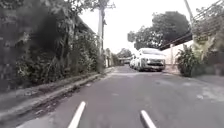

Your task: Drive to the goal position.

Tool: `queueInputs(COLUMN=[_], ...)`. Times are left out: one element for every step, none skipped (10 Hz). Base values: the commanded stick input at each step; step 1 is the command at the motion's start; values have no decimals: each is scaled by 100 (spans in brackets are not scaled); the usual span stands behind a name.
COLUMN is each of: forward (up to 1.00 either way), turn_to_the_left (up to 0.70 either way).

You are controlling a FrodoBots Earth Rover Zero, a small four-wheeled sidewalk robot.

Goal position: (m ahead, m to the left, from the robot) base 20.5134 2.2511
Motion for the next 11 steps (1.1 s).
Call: queueInputs(forward=[85, 85, 85, 85, 85, 85, 85, 85, 85, 85, 85], turn_to_the_left=[-3, -21, -34, -34, -34, -31, 0, 0, 0, 0, 0])
